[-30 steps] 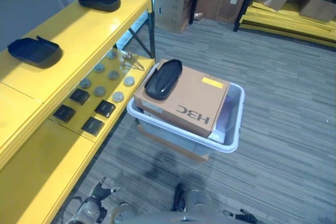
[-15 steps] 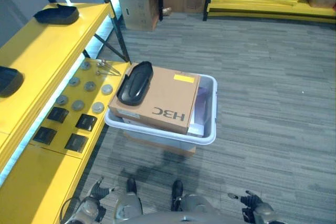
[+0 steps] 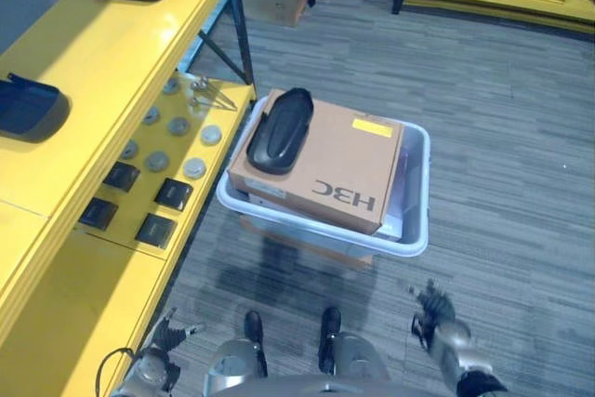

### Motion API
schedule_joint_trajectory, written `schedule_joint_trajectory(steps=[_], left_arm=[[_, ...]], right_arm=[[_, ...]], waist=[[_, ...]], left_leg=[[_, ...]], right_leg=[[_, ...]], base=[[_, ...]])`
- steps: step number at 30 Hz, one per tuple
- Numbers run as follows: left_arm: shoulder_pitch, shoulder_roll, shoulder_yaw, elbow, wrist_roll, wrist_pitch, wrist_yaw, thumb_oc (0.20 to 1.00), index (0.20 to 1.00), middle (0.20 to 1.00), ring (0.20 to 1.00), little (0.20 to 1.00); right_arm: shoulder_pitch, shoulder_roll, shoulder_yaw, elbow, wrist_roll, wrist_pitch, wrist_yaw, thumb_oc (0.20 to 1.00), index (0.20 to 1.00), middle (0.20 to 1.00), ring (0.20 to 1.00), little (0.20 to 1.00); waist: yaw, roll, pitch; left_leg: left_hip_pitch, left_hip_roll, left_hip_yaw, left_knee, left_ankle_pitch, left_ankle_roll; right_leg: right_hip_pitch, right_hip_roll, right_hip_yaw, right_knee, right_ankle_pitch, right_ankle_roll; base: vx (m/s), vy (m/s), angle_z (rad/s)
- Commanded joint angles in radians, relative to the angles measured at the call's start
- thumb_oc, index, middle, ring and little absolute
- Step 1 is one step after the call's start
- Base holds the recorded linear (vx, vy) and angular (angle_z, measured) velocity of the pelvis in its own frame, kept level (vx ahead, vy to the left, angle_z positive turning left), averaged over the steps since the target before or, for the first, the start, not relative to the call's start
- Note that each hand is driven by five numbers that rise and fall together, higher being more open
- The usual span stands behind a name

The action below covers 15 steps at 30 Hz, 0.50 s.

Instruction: Move parts from the plastic box to the shelf.

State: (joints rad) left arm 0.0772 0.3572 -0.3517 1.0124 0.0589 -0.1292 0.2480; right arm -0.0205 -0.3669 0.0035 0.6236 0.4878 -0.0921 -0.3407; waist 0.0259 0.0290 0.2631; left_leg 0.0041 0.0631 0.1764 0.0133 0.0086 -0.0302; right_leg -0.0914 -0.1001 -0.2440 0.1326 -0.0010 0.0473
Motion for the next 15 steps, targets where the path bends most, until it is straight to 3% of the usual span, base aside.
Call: schedule_joint_trajectory(steps=[1, 2, 7, 9, 10, 11, 15], left_arm=[[0.029, 0.023, 0.039, 0.003, 0.015, -0.03, 0.032, 1.0, 1.0, 1.0, 1.0, 1.0], [0.035, 0.021, 0.056, 0.006, 0.014, -0.029, 0.03, 1.0, 1.0, 1.0, 1.0, 1.0], [0.062, 0.006, 0.093, 0.033, 0.012, -0.036, 0.026, 1.0, 1.0, 1.0, 1.0, 1.0], [0.063, -0.005, 0.104, 0.052, 0.02, -0.036, 0.023, 1.0, 1.0, 1.0, 1.0, 1.0], [0.062, -0.006, 0.103, 0.052, 0.02, -0.036, 0.024, 1.0, 1.0, 1.0, 1.0, 1.0], [0.063, -0.015, 0.1, 0.058, 0.023, -0.028, 0.026, 1.0, 1.0, 1.0, 1.0, 1.0], [0.069, -0.027, 0.074, 0.072, 0.02, -0.04, 0.043, 1.0, 1.0, 1.0, 1.0, 1.0]], right_arm=[[-0.016, -0.075, -0.102, -0.188, -0.042, -0.149, -0.274, 1.0, 1.0, 1.0, 1.0, 1.0], [-0.028, -0.087, -0.15, -0.291, -0.1, -0.167, -0.36, 1.0, 1.0, 1.0, 1.0, 1.0], [-0.065, -0.138, -0.254, -0.507, -0.158, -0.165, -0.509, 1.0, 1.0, 1.0, 1.0, 1.0], [-0.082, -0.16, -0.292, -0.554, -0.179, -0.096, -0.481, 1.0, 1.0, 1.0, 1.0, 1.0], [-0.082, -0.16, -0.294, -0.555, -0.179, -0.094, -0.48, 1.0, 1.0, 1.0, 1.0, 1.0], [-0.101, -0.19, -0.293, -0.555, -0.206, -0.033, -0.449, 1.0, 1.0, 1.0, 1.0, 1.0], [-0.192, -0.245, -0.223, -0.488, -0.19, 0.026, -0.38, 1.0, 1.0, 1.0, 1.0, 1.0]], waist=[[0.01, -0.026, -0.036], [0.013, -0.026, -0.043], [0.027, -0.025, -0.067], [0.034, -0.026, -0.077], [0.034, -0.025, -0.076], [0.045, -0.027, -0.082], [0.084, -0.029, -0.076]], left_leg=[[-0.067, 0.05, 0.018, 0.046, -0.004, -0.009], [-0.071, 0.049, 0.018, 0.04, -0.002, -0.009], [-0.058, 0.048, 0.019, 0.024, -0.002, -0.012], [-0.049, 0.048, 0.015, 0.018, -0.003, -0.016], [-0.048, 0.047, 0.015, 0.018, -0.003, -0.016], [-0.045, 0.046, 0.009, 0.016, -0.003, -0.018], [-0.058, 0.045, -0.004, 0.03, -0.003, -0.019]], right_leg=[[0.022, -0.105, -0.001, -0.03, 0.021, 0.128], [0.02, -0.104, -0.003, -0.036, 0.022, 0.13], [0.039, -0.11, -0.019, -0.05, 0.018, 0.137], [0.051, -0.112, -0.025, -0.055, 0.017, 0.137], [0.052, -0.112, -0.025, -0.055, 0.017, 0.137], [0.061, -0.115, -0.028, -0.06, 0.016, 0.136], [0.065, -0.126, -0.047, -0.056, 0.015, 0.134]], base=[[-0.01, 0.059, 0.01], [0.0, 0.065, 0.01], [0.04, 0.058, 0.01], [0.09, 0.057, 0.0], [0.09, 0.058, 0.02], [0.06, 0.043, 0.02], [0.07, 0.063, 0.02]])
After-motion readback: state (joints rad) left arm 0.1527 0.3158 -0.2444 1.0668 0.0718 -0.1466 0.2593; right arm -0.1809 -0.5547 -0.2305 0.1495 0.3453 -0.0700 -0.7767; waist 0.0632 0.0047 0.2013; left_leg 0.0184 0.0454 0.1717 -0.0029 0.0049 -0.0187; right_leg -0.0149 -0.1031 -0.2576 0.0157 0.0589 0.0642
